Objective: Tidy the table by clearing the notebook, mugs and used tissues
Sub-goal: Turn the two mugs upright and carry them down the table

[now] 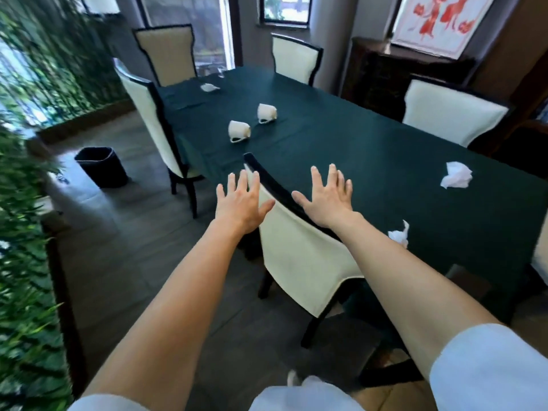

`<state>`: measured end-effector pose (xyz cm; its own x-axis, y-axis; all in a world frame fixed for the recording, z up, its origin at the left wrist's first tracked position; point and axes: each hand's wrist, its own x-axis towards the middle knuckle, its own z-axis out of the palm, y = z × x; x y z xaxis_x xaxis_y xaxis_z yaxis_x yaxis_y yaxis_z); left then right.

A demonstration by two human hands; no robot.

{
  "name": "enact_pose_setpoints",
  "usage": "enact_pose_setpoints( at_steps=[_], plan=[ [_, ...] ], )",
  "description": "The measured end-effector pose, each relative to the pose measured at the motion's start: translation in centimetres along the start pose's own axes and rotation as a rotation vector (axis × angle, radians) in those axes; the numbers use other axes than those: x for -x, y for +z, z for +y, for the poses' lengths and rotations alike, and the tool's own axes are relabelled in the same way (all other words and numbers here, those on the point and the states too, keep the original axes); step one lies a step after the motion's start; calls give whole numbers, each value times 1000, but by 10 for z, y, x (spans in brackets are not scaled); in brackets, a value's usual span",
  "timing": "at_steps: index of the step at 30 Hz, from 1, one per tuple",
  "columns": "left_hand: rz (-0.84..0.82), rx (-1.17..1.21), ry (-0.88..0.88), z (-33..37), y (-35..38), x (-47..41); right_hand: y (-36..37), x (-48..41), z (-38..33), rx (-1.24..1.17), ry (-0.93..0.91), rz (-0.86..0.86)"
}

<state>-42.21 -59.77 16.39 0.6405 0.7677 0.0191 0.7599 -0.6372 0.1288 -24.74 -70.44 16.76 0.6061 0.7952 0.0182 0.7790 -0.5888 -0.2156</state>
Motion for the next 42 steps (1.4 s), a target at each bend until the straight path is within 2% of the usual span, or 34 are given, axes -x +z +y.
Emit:
enact_pose_setpoints(
  at_steps=[8,15,22,31,42],
  plan=[
    [-5,1,-174,-109,-14,-27,12,-61,-104,25,-192,-17],
    [-11,-67,-209,-175,-23,-106,32,-156,-184,52,-279,-28],
    [-55,-87,-229,-230,-37,-204,51,-258,-235,29,-259,-51],
    [-127,-18,-261,-286,-22,-297,82,-355,-264,58,-209,-115],
    [-196,185,-215,-365,19,-425,134,-466,-305,69,-92,-172]
  ],
)
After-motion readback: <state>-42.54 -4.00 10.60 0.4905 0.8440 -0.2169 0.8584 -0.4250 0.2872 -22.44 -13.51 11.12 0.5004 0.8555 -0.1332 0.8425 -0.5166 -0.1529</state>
